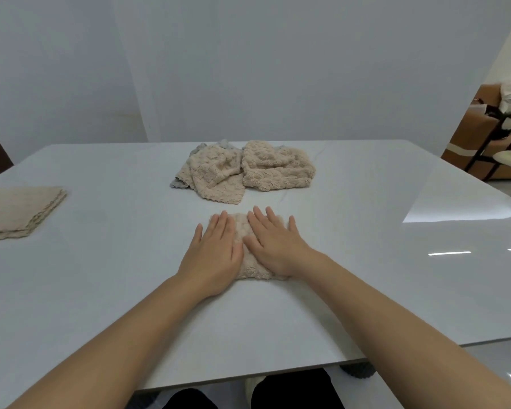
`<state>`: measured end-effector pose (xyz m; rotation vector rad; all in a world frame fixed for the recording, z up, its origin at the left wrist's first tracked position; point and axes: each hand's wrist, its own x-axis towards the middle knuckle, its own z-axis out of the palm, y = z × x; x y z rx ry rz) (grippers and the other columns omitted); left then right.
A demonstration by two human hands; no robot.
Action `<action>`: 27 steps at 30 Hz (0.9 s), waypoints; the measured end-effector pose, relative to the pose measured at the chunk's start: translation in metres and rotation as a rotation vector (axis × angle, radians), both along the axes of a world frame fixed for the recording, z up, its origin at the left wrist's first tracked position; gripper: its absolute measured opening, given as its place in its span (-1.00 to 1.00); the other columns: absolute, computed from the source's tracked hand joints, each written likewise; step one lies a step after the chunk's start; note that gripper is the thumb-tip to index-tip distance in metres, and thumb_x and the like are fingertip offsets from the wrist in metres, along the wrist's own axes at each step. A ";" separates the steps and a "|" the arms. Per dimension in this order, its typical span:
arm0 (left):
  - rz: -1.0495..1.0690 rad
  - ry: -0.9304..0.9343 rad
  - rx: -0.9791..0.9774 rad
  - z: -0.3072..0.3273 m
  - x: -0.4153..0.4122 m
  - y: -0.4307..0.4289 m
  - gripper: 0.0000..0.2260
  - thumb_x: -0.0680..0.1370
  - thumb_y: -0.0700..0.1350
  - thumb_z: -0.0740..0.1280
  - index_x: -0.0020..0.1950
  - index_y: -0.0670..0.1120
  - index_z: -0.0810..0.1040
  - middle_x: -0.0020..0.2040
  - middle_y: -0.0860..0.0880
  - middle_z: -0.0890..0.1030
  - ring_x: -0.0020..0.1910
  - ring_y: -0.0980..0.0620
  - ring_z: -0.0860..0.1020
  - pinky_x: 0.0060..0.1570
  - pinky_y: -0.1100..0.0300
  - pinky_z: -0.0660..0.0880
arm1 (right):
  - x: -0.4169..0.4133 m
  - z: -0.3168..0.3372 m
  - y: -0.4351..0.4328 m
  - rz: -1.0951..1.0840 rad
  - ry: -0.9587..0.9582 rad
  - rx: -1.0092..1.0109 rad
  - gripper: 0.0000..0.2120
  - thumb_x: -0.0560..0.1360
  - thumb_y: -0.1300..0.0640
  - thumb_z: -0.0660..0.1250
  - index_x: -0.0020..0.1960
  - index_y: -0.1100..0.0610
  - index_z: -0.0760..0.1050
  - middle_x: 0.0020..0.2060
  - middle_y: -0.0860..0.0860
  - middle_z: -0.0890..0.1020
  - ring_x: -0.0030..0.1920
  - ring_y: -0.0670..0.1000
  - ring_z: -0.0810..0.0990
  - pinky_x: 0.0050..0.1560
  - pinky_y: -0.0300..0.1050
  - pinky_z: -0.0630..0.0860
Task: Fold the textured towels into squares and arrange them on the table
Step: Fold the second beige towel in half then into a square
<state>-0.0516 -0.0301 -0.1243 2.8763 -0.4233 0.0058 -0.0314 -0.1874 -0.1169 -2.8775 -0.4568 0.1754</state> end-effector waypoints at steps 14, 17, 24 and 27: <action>-0.044 -0.185 0.041 0.012 0.007 0.081 -0.22 0.47 0.33 0.09 0.57 0.05 -0.13 0.56 0.12 -0.17 0.54 0.14 -0.16 0.50 0.10 -0.17 | -0.003 0.027 -0.018 -0.224 -0.412 -0.078 -0.66 0.64 0.03 -0.12 -0.18 0.08 0.32 -0.39 -0.05 0.41 -0.33 0.10 0.44 -0.15 -0.01 0.30; 0.094 -0.167 -0.082 0.015 0.002 0.072 -0.43 0.62 -0.08 0.08 0.58 -0.08 -0.08 0.59 0.00 -0.10 0.55 0.08 -0.12 0.50 0.10 -0.17 | -0.009 0.030 -0.025 -0.307 -0.502 -0.105 -0.62 0.63 0.06 -0.06 -0.32 0.10 0.29 -0.43 -0.01 0.40 -0.43 0.06 0.34 -0.23 -0.05 0.26; -0.018 -0.041 -0.002 0.010 -0.008 0.005 -0.43 0.60 0.06 -0.20 0.58 -0.12 -0.19 0.57 -0.03 -0.24 0.53 0.08 -0.26 0.50 0.03 -0.24 | -0.012 0.014 -0.002 0.012 -0.048 0.017 -0.45 0.66 -0.04 -0.14 0.58 0.13 -0.16 0.57 -0.01 -0.14 0.55 -0.01 -0.21 0.51 0.16 -0.25; -0.001 0.029 0.054 0.001 -0.005 0.003 -0.46 0.64 0.05 -0.17 0.57 -0.11 -0.19 0.58 -0.02 -0.23 0.53 0.09 -0.26 0.50 0.01 -0.25 | -0.014 -0.001 0.001 -0.001 -0.011 -0.014 -0.44 0.66 -0.08 -0.16 0.58 0.11 -0.21 0.57 -0.03 -0.20 0.54 -0.03 -0.26 0.50 0.21 -0.27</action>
